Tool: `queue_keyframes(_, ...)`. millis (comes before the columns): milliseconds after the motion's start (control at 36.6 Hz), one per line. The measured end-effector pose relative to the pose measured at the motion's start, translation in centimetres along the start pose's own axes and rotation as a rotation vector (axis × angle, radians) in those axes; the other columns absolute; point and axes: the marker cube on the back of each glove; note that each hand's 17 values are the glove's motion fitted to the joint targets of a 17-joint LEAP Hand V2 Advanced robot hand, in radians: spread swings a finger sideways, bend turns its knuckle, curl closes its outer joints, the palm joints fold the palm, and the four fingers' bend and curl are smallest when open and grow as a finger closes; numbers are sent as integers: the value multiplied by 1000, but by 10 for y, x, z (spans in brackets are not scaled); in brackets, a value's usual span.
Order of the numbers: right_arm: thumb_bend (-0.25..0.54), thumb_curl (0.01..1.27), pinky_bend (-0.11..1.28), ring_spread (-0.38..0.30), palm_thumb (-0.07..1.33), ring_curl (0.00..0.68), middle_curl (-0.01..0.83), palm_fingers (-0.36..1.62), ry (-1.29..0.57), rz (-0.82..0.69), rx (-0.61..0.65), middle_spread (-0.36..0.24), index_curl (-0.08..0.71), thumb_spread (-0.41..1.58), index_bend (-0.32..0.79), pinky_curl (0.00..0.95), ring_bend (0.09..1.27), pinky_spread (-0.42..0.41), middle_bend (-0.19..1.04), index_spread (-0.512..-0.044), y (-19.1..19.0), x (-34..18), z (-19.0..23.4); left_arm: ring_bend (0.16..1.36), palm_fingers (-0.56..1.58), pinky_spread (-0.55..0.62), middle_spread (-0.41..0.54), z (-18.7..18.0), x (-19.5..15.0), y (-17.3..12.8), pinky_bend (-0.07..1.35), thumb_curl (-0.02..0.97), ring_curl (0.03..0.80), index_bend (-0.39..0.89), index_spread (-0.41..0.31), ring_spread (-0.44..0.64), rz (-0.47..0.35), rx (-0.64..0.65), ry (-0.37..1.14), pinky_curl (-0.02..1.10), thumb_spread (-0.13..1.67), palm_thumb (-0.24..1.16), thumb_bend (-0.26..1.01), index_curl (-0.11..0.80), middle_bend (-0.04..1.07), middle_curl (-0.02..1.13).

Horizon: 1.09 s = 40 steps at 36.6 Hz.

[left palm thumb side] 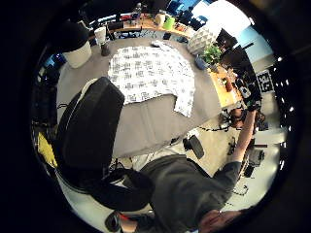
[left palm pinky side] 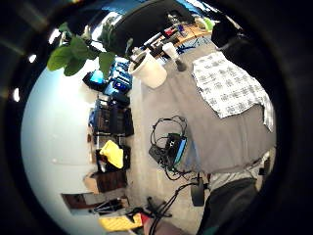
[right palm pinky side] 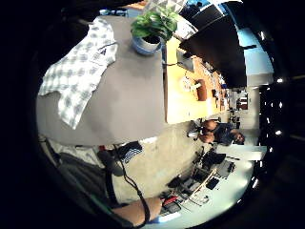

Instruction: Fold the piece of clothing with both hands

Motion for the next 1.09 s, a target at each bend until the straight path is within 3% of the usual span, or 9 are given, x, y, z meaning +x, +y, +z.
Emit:
queue_keyframes(191, 218, 57, 280, 32, 335, 185, 170, 627, -15, -37, 7, 0, 188, 816, 202, 156, 348, 147, 306, -204, 14, -12, -10, 469, 571, 91, 20, -1, -1, 6, 298, 35, 196, 397, -118, 36, -25, -33, 11, 170, 830, 163, 102, 195, 126, 112)
queue_keyframes(465, 203, 87, 245, 40, 356, 233, 241, 618, -26, -72, -29, 0, 256, 1129, 173, 211, 324, 181, 280, -245, 27, -23, -31, 481, 540, 113, 27, 8, -13, 0, 294, 75, 245, 390, -142, 46, -39, -39, 47, 230, 1131, 167, 84, 281, 129, 149)
queue_keyframes(793, 170, 123, 227, 40, 396, 271, 296, 602, 13, -97, -68, -3, 289, 1240, 144, 256, 314, 192, 246, -265, 10, -23, -12, 492, 502, 120, 33, 33, -2, -5, 293, 123, 276, 326, -138, 50, -43, -93, 65, 272, 1196, 178, 41, 335, 130, 178)
queue_keyframes(929, 160, 143, 241, 39, 432, 288, 313, 576, 29, -138, -50, -6, 283, 1240, 124, 276, 328, 194, 233, -277, 7, -26, 1, 502, 470, 127, 42, 51, 10, -12, 315, 143, 289, 267, -130, 55, 2, -134, 81, 291, 1170, 179, 13, 343, 129, 186)
queue_keyframes(984, 155, 150, 248, 35, 446, 295, 319, 582, 41, -144, -43, -8, 280, 1238, 120, 283, 336, 197, 231, -279, 5, -26, 5, 537, 401, 131, 53, 60, 16, -13, 364, 151, 302, 139, -105, 59, 29, -150, 88, 309, 1142, 174, -4, 314, 131, 189)
queue_keyframes(1093, 147, 168, 245, 20, 479, 304, 335, 624, 40, -143, -60, -10, 278, 1229, 130, 289, 352, 196, 242, -275, 0, -25, 13, 595, 304, 137, 80, 86, 28, -22, 511, 171, 324, 0, -77, 73, 59, -184, 88, 355, 1084, 173, -21, 256, 131, 197)
